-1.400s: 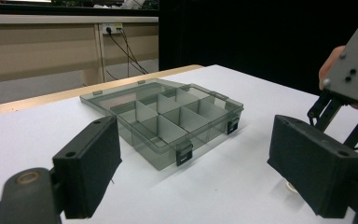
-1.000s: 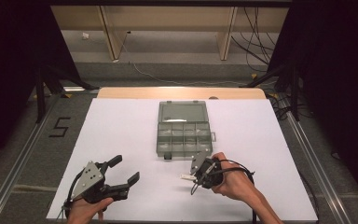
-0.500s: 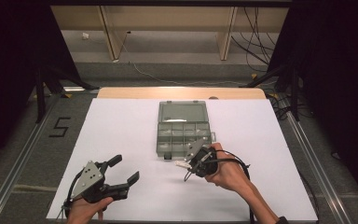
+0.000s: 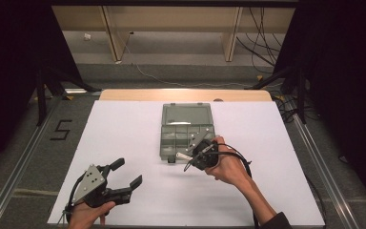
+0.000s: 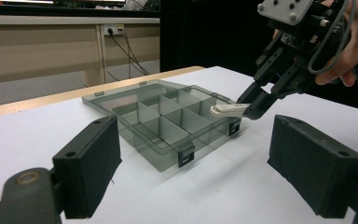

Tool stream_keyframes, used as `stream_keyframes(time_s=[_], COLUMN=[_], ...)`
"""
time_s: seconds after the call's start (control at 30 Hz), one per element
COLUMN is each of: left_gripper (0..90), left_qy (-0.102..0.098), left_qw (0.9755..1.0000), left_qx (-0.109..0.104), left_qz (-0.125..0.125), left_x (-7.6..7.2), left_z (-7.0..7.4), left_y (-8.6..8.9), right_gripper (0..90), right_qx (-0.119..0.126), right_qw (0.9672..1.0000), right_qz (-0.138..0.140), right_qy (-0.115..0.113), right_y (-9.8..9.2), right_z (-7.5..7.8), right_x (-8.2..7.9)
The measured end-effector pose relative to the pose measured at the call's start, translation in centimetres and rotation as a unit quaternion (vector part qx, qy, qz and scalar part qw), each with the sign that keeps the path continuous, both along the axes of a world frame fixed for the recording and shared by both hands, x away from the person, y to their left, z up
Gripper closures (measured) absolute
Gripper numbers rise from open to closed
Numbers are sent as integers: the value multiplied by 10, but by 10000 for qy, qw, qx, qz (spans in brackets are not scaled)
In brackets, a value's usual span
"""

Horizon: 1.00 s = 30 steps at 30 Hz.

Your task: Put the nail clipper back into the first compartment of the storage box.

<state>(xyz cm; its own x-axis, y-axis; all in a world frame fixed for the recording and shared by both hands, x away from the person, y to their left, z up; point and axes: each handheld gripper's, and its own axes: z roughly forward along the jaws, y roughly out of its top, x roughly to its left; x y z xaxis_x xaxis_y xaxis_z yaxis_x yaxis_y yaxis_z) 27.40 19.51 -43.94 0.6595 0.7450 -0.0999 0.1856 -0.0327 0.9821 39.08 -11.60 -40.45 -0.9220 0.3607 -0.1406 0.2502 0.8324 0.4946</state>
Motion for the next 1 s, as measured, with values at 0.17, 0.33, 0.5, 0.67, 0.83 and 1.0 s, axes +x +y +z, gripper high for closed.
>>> stream_keyframes(time_s=[0.17, 0.33, 0.5, 0.67, 0.83, 1.0], left_gripper=[161, 161, 161, 161, 161, 160], left_qy=[-2, -4, -2, -3, -11, -3], left_qw=[10000, 10000, 10000, 10000, 10000, 10000], left_qx=[0, 2, 1, 0, 7, 0], left_qz=[2, -3, -5, -3, -2, -10], left_x=[0, 0, 0, 0, 0, 0], left_z=[0, 0, 0, 0, 0, 0], left_y=[0, 0, 0, 0, 0, 0], right_gripper=[775, 775, 775, 775, 775, 774], right_qx=[28, 78, 143, 177, 244, 264], right_qw=[10000, 9999, 9997, 9996, 9991, 9985], right_qz=[-18, -65, -149, -212, -328, -476], right_qy=[-56, -88, -114, -109, -114, -62], right_y=[2, 4, 7, 10, 16, 20], right_z=[2, 4, 5, 5, 9, 10], right_x=[6, 12, 20, 26, 35, 42])
